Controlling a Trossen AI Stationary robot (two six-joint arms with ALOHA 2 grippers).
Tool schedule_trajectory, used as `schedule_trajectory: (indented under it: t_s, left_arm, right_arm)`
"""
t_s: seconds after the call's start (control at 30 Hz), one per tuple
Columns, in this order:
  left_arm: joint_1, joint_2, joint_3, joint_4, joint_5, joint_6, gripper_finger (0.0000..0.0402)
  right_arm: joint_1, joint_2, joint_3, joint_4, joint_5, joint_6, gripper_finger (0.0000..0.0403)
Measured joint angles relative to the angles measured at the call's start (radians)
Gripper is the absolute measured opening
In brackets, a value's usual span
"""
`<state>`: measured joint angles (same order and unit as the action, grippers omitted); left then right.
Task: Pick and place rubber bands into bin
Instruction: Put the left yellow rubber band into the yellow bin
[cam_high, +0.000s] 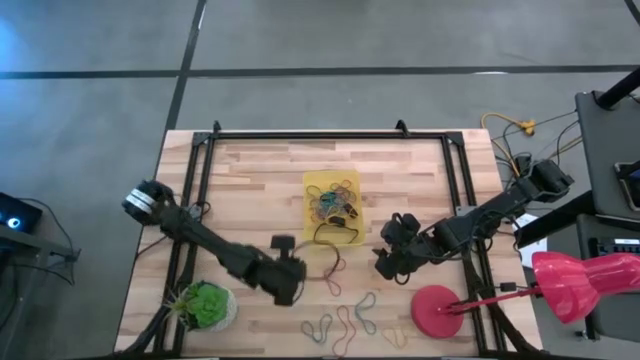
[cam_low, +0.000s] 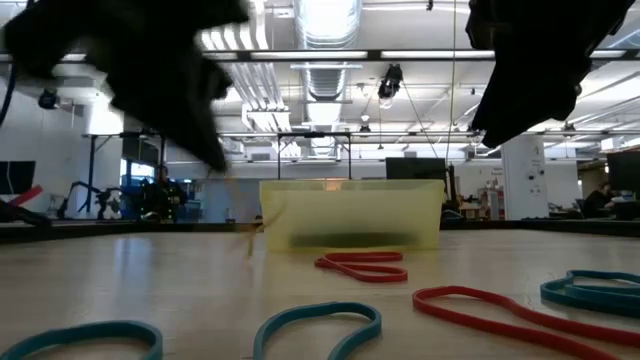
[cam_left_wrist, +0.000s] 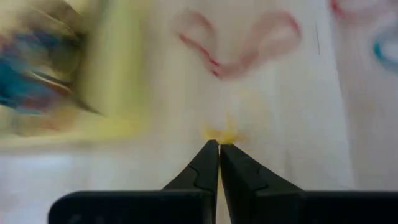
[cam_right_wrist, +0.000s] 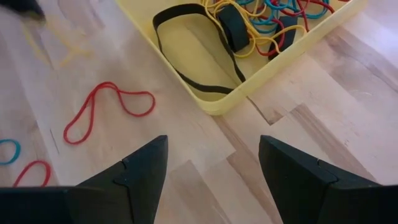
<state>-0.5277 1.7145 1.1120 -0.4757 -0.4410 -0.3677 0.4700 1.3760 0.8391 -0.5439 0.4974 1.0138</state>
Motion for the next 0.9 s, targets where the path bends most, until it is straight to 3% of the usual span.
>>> schedule_trajectory:
  t_s: [0.3, 0.5, 0.7, 0.9]
  left_arm:
    - [0.228, -0.112, 0.127, 0.038, -0.058, 0.331, 0.0000]
    - [0.406, -0.093, 0.195, 0.059, 0.037, 0.482, 0.0000]
    - [0.572, -0.040, 0.192, 0.067, 0.097, 0.486, 0.0000]
    - [0.613, 0.027, 0.197, 0.086, 0.255, 0.395, 0.0031]
  right_arm:
    - [-0.007, 0.000, -0.003, 0.001, -0.001, 0.010, 0.0237]
    - [-0.006, 0.000, -0.004, 0.000, -0.001, 0.026, 0.0237]
    - [-0.006, 0.000, -0.007, 0.001, 0.009, 0.025, 0.0237]
    - [-0.013, 0.000, -0.012, -0.001, 0.037, 0.007, 0.0237]
